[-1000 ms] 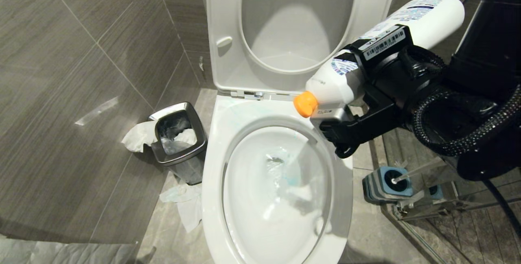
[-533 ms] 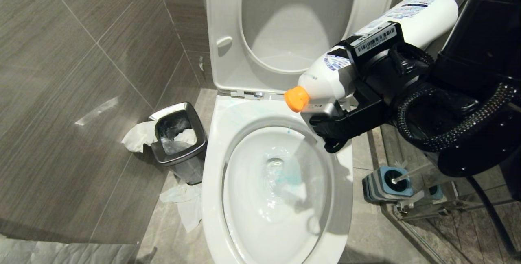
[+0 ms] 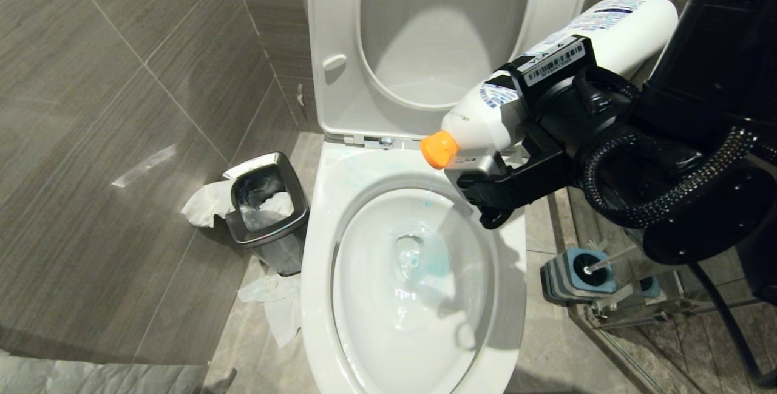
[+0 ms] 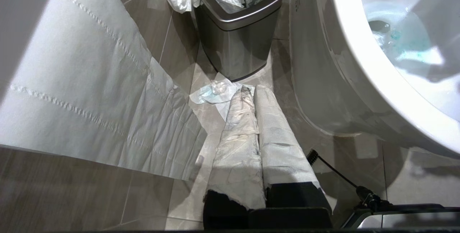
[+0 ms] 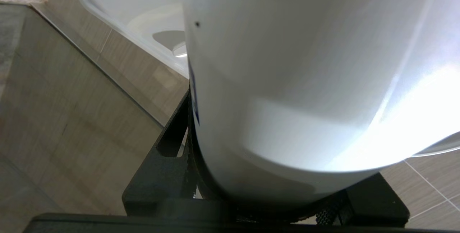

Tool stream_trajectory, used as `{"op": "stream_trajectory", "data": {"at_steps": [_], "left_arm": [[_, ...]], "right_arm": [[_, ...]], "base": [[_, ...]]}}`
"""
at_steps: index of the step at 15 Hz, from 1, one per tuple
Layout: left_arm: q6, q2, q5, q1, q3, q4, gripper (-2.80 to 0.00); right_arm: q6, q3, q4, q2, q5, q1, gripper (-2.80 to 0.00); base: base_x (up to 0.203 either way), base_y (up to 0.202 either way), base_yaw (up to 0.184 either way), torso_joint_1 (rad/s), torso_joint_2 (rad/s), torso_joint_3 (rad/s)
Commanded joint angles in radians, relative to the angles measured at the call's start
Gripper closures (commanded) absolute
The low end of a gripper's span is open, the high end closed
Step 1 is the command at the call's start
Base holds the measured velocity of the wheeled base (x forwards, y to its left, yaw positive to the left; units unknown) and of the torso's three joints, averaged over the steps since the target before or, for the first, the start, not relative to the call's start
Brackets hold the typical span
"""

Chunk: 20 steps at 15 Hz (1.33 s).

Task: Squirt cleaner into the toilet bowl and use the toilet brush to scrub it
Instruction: Pour in the cleaning agent

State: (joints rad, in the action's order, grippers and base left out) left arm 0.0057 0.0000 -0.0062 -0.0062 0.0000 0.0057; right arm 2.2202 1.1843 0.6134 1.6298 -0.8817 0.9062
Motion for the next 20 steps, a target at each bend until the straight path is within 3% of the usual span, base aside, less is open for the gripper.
{"op": "stream_trajectory", "data": {"at_steps": [1,12,20], "left_arm": [[0.000,0.000,0.000,0.000,0.002,0.000,0.00],[-0.001,0.000,0.000,0.000,0.002,0.000,0.00],[-0.001,0.000,0.000,0.000,0.002,0.000,0.00]], "right_arm": [[0.012,0.002,0.005,0.007,-0.005,0.002,0.00],[-0.025,0.009,0.005,0.021,-0.005,0.002,0.00],[-0.101,0.010,0.013,0.029,-0.005,0.002,0.00]], "base": [[0.000,0.000,0.000,0.000,0.00,0.000],[0.000,0.000,0.000,0.000,0.00,0.000],[0.000,0.000,0.000,0.000,0.00,0.000]]}}
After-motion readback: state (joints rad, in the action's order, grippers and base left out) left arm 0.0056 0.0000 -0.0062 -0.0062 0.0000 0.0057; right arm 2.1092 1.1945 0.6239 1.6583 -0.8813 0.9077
